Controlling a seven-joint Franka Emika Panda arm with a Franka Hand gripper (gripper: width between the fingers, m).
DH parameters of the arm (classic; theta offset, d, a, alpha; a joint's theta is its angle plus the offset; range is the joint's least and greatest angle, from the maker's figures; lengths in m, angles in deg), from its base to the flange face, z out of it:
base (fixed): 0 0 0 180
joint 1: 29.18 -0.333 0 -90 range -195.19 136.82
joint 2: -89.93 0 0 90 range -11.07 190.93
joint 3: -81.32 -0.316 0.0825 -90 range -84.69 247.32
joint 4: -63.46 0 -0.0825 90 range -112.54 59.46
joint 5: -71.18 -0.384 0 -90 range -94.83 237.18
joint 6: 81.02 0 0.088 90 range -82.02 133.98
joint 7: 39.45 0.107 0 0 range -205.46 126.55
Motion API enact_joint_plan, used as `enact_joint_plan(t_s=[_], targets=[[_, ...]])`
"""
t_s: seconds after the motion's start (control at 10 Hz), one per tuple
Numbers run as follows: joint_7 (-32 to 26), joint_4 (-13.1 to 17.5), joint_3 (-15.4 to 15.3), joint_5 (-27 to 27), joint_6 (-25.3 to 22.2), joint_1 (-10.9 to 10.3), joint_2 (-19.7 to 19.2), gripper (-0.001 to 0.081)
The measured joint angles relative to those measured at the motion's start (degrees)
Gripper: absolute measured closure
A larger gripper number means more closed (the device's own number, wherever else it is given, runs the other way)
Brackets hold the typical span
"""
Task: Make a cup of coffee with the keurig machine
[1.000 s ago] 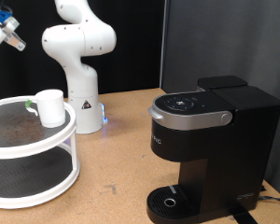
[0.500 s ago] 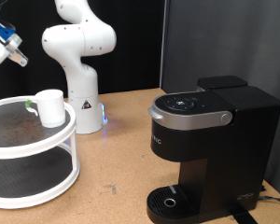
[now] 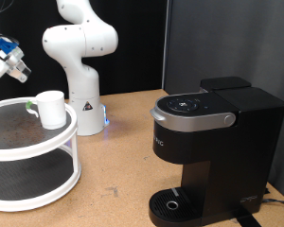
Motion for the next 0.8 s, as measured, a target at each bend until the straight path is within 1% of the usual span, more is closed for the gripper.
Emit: enact_joint_plan(t_s=[0.1,0.2,0.3,0.4,0.5,0.8], targets=[[-0.06,-1.01,0.53,0.65,1.18,0.08,-0.03,0.0407],[-0.11,-2.05,1.01,1.62,2.43,0.08,-0.09,0.0224],[-0.53,-3.09,1.48,2.53,3.62,0.08,-0.12,0.0224],[-1.12,-4.15,2.07,3.39,5.15,0.07,-0.15,0.009],[-1.51,-5.21,2.68,4.17,6.69,0.07,-0.2,0.0017],[-2.85,-7.63,4.38,5.29,10.41,0.02,-1.2,0.0003]])
